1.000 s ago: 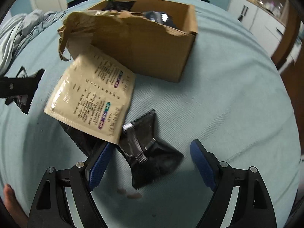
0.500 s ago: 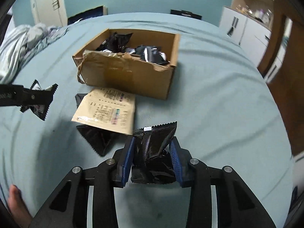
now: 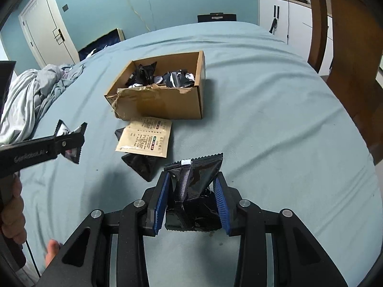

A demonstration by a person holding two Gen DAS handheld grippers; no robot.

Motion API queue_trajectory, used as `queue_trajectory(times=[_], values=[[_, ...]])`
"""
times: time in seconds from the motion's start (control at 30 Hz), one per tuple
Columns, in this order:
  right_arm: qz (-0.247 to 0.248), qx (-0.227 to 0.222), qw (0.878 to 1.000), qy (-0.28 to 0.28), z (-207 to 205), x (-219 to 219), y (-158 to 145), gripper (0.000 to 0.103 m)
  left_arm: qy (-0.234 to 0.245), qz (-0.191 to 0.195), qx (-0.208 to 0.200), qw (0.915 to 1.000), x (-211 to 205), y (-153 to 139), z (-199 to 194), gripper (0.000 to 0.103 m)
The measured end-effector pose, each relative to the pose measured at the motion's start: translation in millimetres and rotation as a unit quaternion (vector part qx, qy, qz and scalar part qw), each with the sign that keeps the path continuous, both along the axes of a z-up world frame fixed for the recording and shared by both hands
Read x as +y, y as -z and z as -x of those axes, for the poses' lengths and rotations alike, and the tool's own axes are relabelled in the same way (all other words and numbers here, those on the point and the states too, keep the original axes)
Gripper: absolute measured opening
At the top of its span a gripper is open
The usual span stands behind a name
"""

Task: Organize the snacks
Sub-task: 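Carry the white packet into the box and open the left gripper while the right gripper holds the black packet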

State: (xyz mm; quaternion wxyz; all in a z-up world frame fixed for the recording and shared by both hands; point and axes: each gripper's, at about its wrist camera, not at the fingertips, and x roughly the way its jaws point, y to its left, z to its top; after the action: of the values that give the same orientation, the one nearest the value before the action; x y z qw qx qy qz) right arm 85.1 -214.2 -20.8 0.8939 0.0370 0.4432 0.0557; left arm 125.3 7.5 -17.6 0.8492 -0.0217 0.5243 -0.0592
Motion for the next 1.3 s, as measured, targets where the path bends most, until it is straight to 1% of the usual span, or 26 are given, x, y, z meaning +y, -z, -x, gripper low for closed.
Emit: queue_trajectory(times=[0.07, 0.23, 0.33, 0.43, 0.6, 0.73, 0.9, 1.07, 1.17, 1.23, 1.27, 1.3], values=[[-0.003, -0.002, 1.000, 0.002, 0.6, -2.0, -1.9, 0.036, -0.002, 0.006, -0.001, 1.0000, 0.9, -2.2, -5.1, 0.041], [-0.022, 0.001, 1.000, 0.012, -5.5, -8.7, -0.8, 0.036, 0.003, -0.010, -0.012, 0.9999, -4.2, -8.4, -20.7, 0.041], [-0.028, 0.004, 0.999, 0.018, -11.8, -11.5, 1.8, 0.036, 0.003, -0.003, -0.016, 0.9999, -7.2, -13.9, -37.2, 0.041], [-0.031, 0.007, 0.999, 0.022, -17.8, -11.8, 4.8, 0.036, 0.004, -0.014, -0.028, 0.9995, -15.5, -22.7, -56.0, 0.041], [-0.026, 0.007, 0.999, 0.018, -21.9, -8.5, 8.8, 0.036, 0.012, -0.018, -0.051, 0.9984, -30.8, -40.6, -81.3, 0.041], [-0.040, 0.017, 0.999, 0.015, -36.5, -8.2, 9.1, 0.035, 0.017, -0.018, -0.060, 0.9979, -40.0, -46.6, -95.1, 0.041], [-0.048, 0.003, 0.999, 0.013, -68.7, -11.9, -14.1, 0.036, 0.023, -0.023, -0.056, 0.9979, -49.6, -46.5, -111.5, 0.041], [-0.039, -0.019, 0.999, 0.011, -93.3, -12.9, -44.2, 0.036, 0.031, -0.021, -0.047, 0.9982, -59.2, -46.2, -135.2, 0.043], [-0.032, -0.025, 0.999, 0.010, -104.9, -12.3, -56.6, 0.036, 0.022, -0.030, -0.043, 0.9984, -61.9, -43.2, -147.1, 0.046], [-0.029, -0.028, 0.999, 0.007, -111.8, -8.7, -60.9, 0.036, 0.019, -0.031, -0.033, 0.9988, -62.2, -41.2, -151.7, 0.062], [-0.028, -0.029, 0.999, 0.004, -113.3, -5.9, -61.6, 0.036, 0.018, -0.030, -0.025, 0.9991, -61.6, -40.4, -152.6, 0.084], [-0.026, -0.029, 0.999, 0.002, -117.1, -2.8, -62.7, 0.036, 0.014, -0.028, -0.026, 0.9992, -59.1, -41.9, -150.4, 0.090]])
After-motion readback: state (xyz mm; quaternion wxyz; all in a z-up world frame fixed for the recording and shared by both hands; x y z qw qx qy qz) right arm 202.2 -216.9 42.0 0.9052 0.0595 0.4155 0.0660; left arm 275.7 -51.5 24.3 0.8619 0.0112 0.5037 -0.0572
